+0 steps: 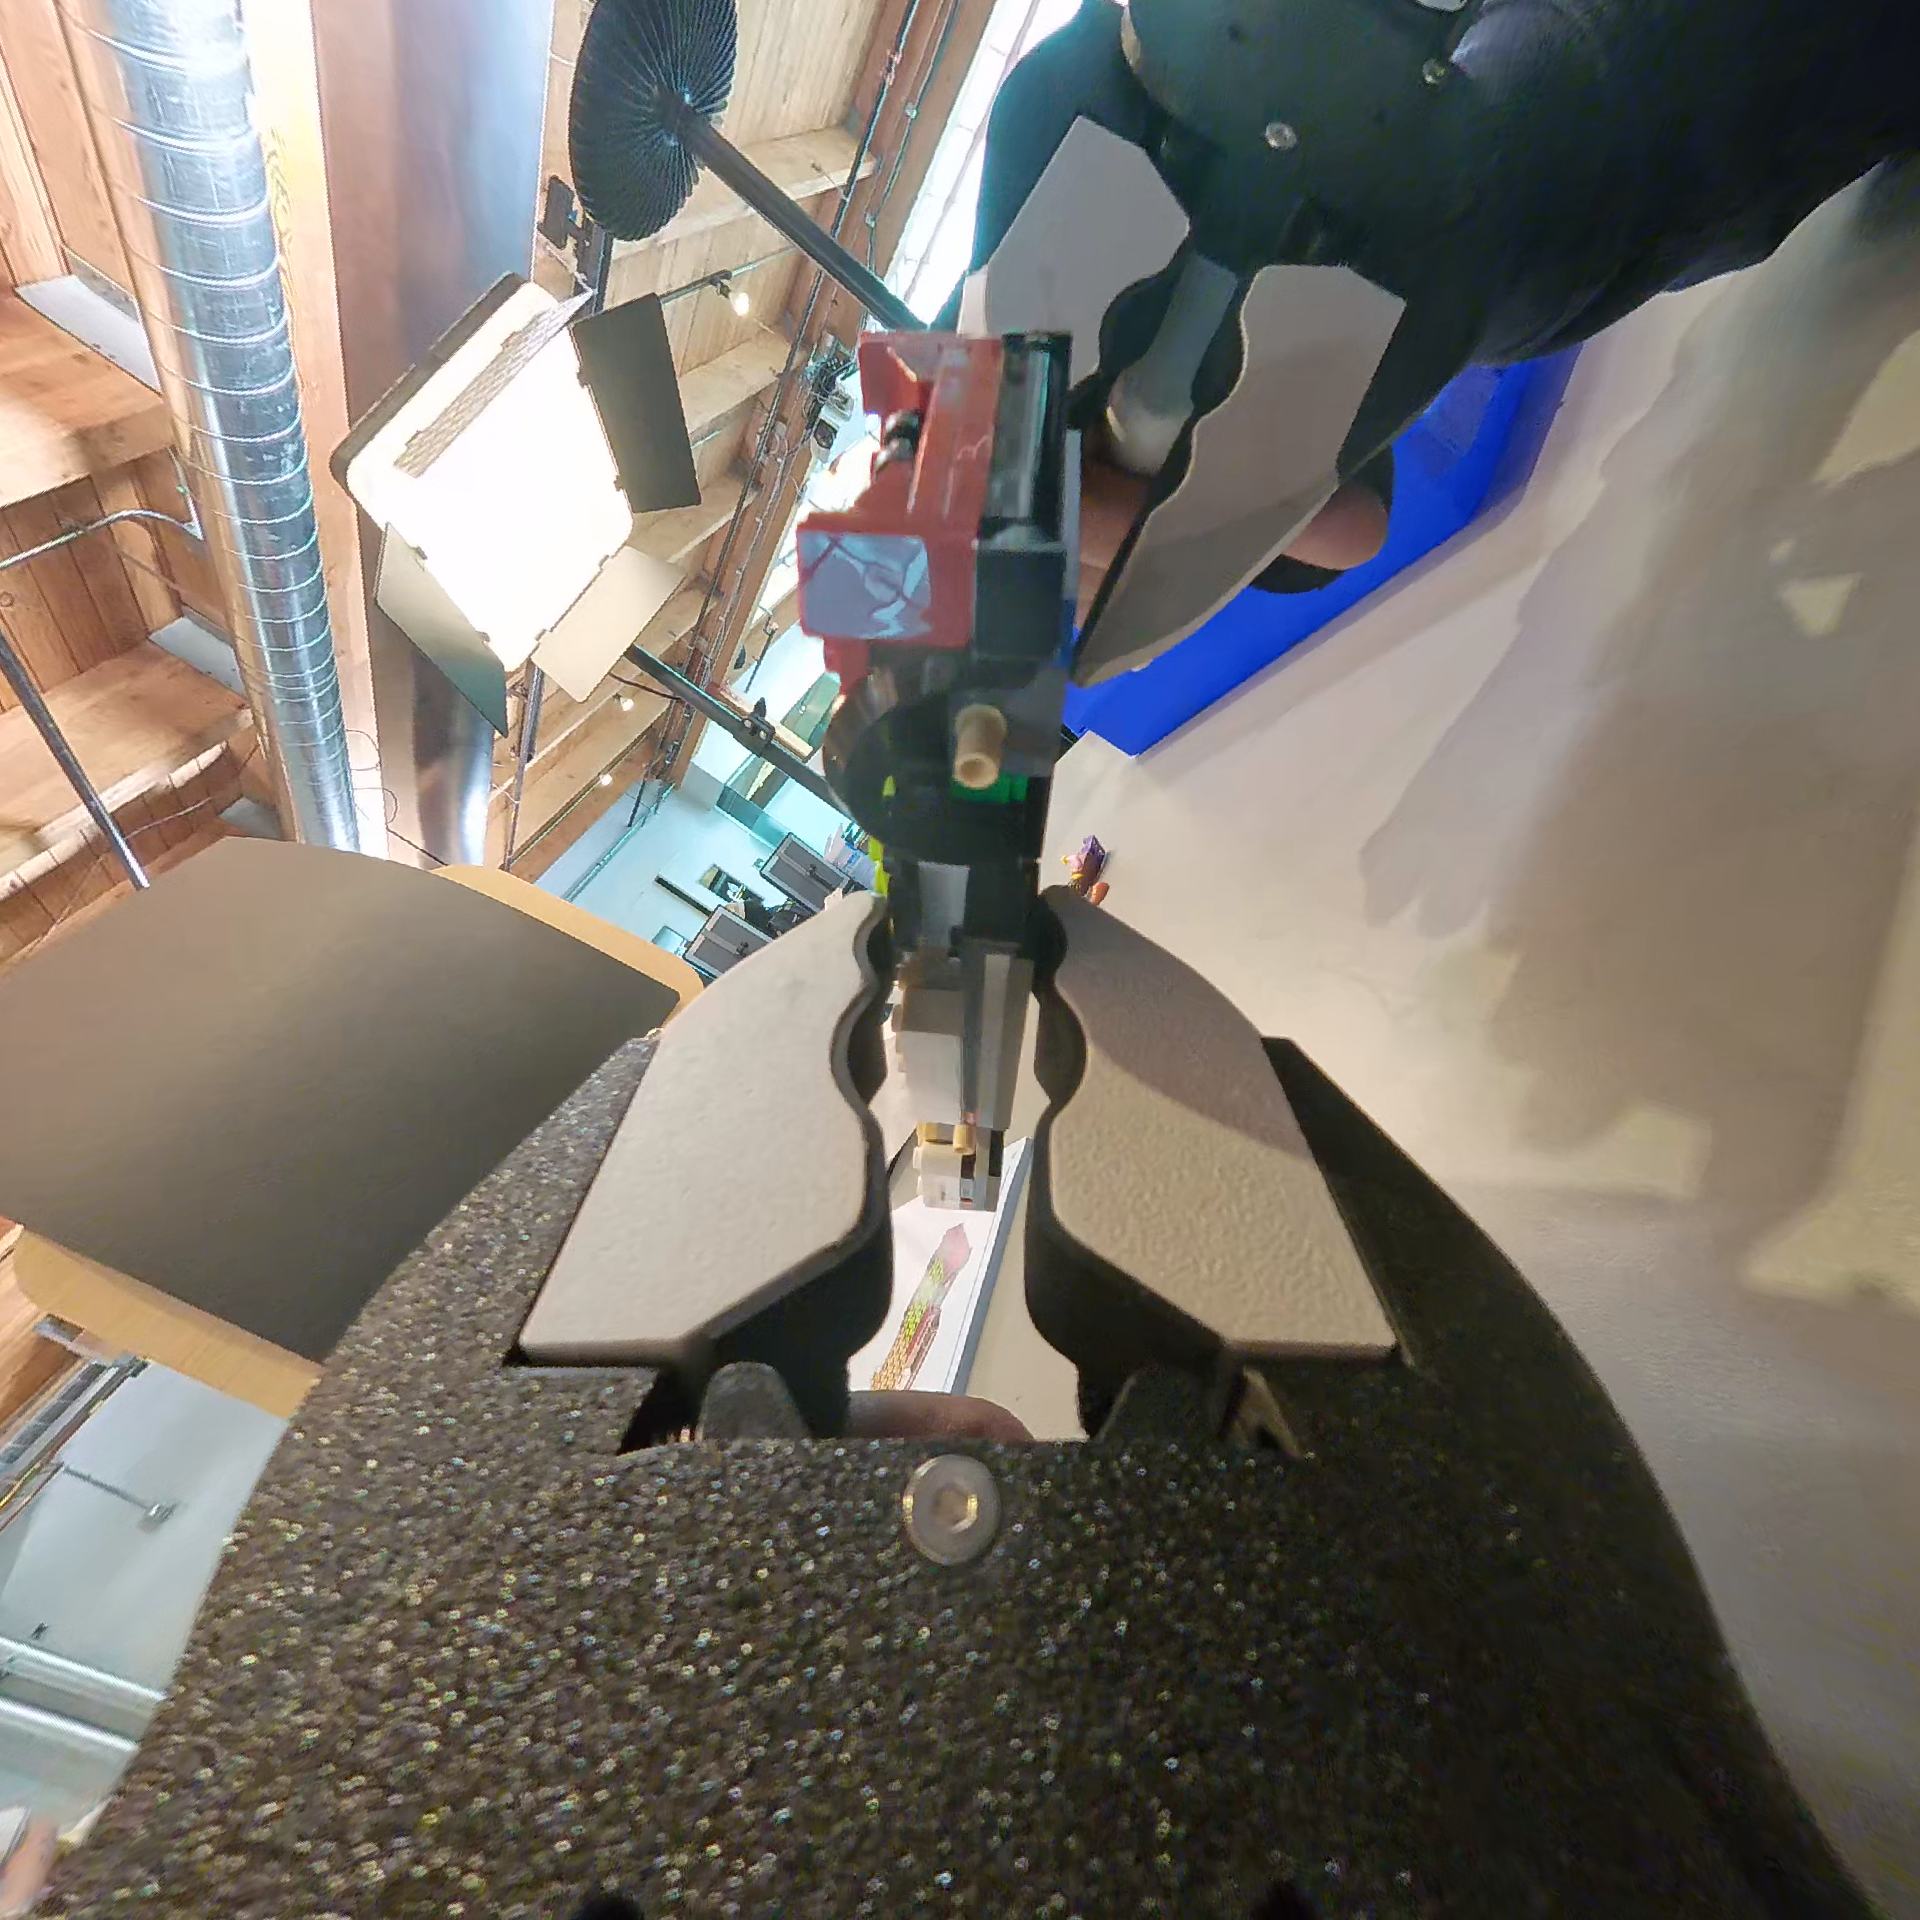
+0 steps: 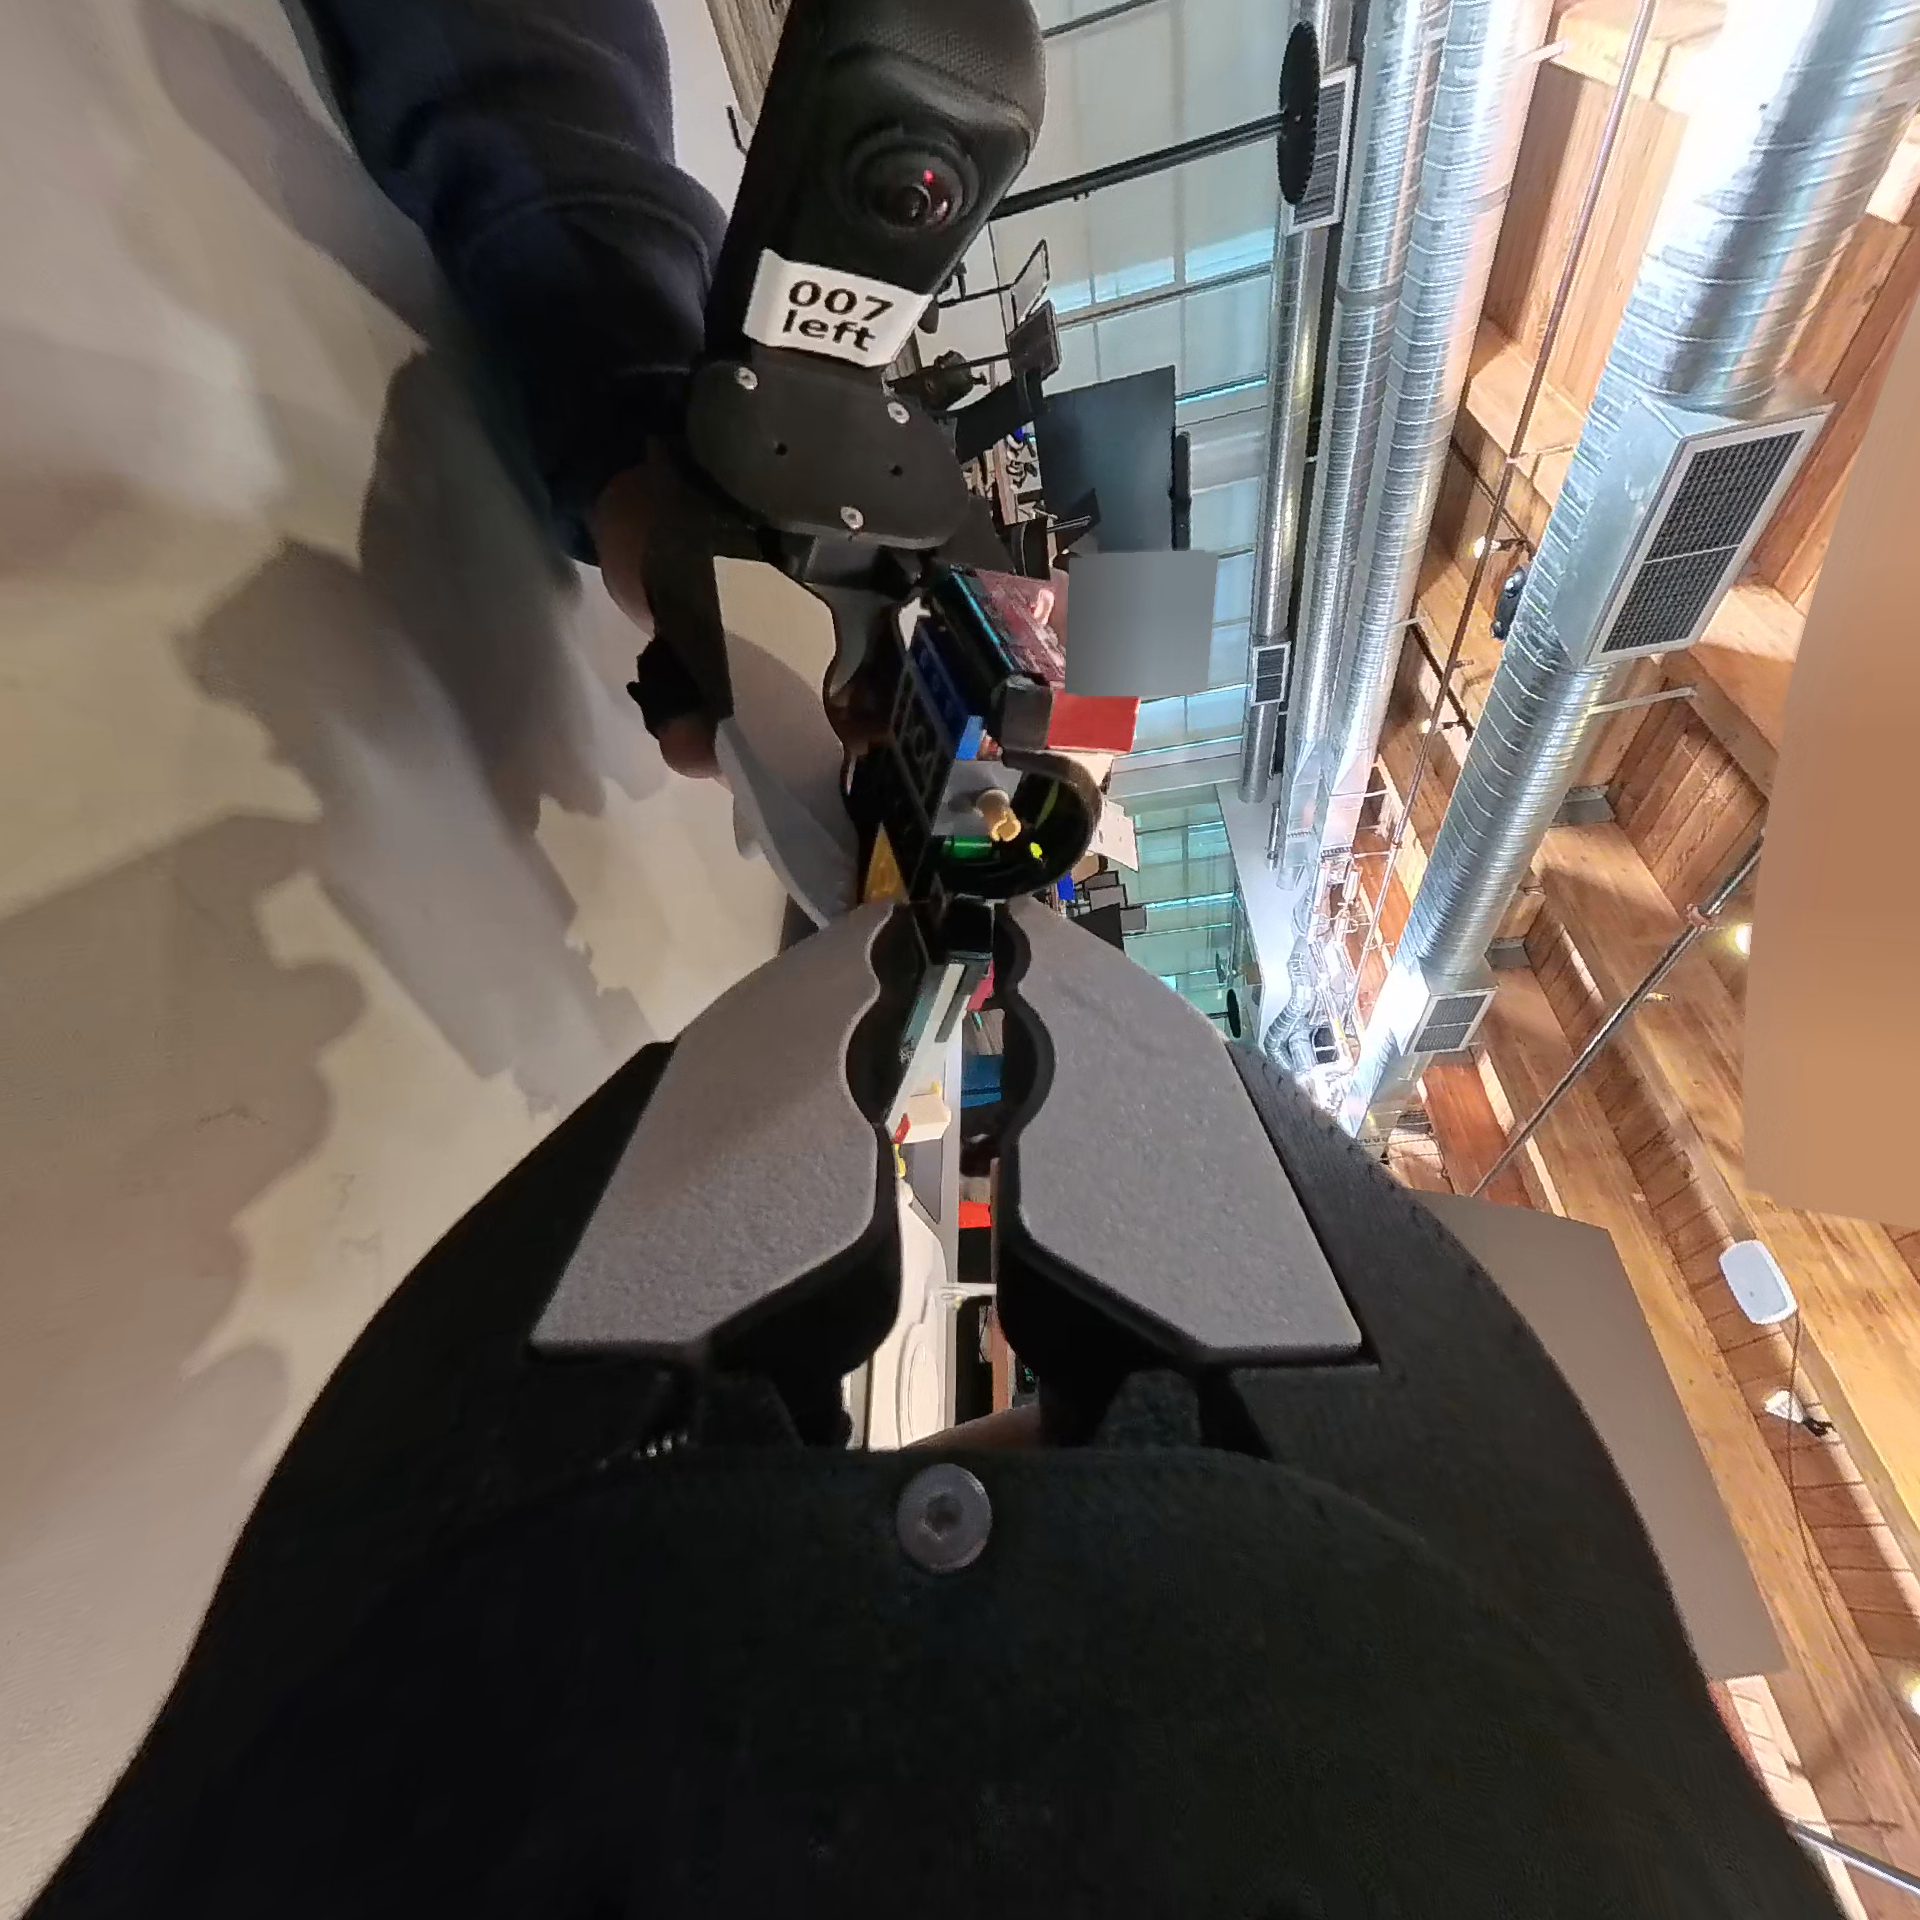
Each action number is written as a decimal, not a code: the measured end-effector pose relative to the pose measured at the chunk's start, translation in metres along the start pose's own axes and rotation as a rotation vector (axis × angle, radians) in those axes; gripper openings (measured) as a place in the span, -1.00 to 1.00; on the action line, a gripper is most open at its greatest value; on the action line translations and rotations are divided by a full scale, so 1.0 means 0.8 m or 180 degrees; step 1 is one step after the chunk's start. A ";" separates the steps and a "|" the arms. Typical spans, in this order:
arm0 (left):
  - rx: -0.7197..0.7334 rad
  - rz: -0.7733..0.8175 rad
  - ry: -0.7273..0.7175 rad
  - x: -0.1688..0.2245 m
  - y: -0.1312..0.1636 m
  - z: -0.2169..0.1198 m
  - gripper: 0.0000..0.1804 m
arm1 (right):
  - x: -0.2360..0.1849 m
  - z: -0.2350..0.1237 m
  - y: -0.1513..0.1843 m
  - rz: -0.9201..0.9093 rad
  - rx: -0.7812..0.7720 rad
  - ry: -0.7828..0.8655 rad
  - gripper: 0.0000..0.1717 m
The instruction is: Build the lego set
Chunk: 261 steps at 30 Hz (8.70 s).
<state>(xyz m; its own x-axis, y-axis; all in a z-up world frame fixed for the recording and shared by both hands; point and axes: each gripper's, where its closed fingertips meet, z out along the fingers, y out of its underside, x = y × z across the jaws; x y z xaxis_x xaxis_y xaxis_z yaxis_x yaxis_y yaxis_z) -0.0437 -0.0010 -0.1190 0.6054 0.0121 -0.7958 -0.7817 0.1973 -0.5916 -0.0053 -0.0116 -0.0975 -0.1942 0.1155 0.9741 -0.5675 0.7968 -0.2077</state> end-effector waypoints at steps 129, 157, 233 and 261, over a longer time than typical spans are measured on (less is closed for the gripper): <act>0.0033 -0.0306 0.0300 0.016 -0.006 0.009 -0.73 | -0.012 -0.008 0.012 0.0993 0.0245 -0.0340 -0.88; -0.1597 0.1488 0.0258 0.020 0.068 0.023 -0.72 | -0.062 0.021 0.075 0.0160 -0.1578 -0.0103 -0.68; -0.1377 -0.0779 0.0637 0.029 0.081 0.007 -0.43 | -0.106 -0.058 0.209 0.3127 -0.1977 -0.0314 -0.49; -0.1634 -0.0145 0.1083 0.070 0.090 0.003 -0.40 | -0.151 -0.013 0.124 0.3999 -0.2078 -0.1407 -0.30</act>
<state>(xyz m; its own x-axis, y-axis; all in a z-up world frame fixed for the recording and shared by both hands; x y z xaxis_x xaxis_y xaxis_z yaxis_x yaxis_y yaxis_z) -0.0660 0.0163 -0.2059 0.6241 -0.3154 -0.7149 -0.7799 -0.3077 -0.5451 -0.0299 0.0600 -0.2349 -0.5633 0.8240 0.0611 0.5803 0.4472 -0.6806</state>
